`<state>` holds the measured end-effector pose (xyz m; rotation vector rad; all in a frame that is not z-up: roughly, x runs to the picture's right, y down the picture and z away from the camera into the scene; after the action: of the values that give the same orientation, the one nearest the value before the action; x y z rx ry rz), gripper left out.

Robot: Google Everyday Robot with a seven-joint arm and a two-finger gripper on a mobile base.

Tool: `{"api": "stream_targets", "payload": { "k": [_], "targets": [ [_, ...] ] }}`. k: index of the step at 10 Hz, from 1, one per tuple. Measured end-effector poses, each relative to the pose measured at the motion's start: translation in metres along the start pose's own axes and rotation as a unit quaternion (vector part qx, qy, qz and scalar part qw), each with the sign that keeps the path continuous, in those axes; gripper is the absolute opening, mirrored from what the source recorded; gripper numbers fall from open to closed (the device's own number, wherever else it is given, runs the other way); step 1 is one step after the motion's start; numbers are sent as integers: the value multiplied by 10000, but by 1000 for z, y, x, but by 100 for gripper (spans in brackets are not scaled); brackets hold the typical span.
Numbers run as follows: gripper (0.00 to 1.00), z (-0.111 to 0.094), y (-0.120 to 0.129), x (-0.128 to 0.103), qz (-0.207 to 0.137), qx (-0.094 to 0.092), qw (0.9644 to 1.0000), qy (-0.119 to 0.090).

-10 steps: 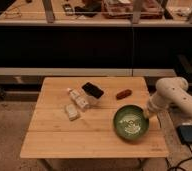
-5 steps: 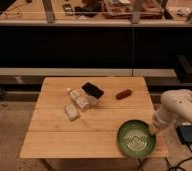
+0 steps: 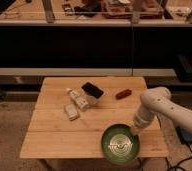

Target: Drag the ceramic bowl in a circle

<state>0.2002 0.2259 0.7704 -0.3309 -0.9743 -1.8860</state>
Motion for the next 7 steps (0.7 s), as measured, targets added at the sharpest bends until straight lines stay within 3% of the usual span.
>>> {"api": "stream_targets", "payload": {
  "k": [2,4,5,7],
  "targets": [
    [0,16,-26,43,-436,210,9988,14],
    [0,23,-35,91,-659,384,9969,203],
    [0,23,-31,117,-606,476,9964,364],
    [0,17,-3,146,-151,630,9958,651]
  ]
}}
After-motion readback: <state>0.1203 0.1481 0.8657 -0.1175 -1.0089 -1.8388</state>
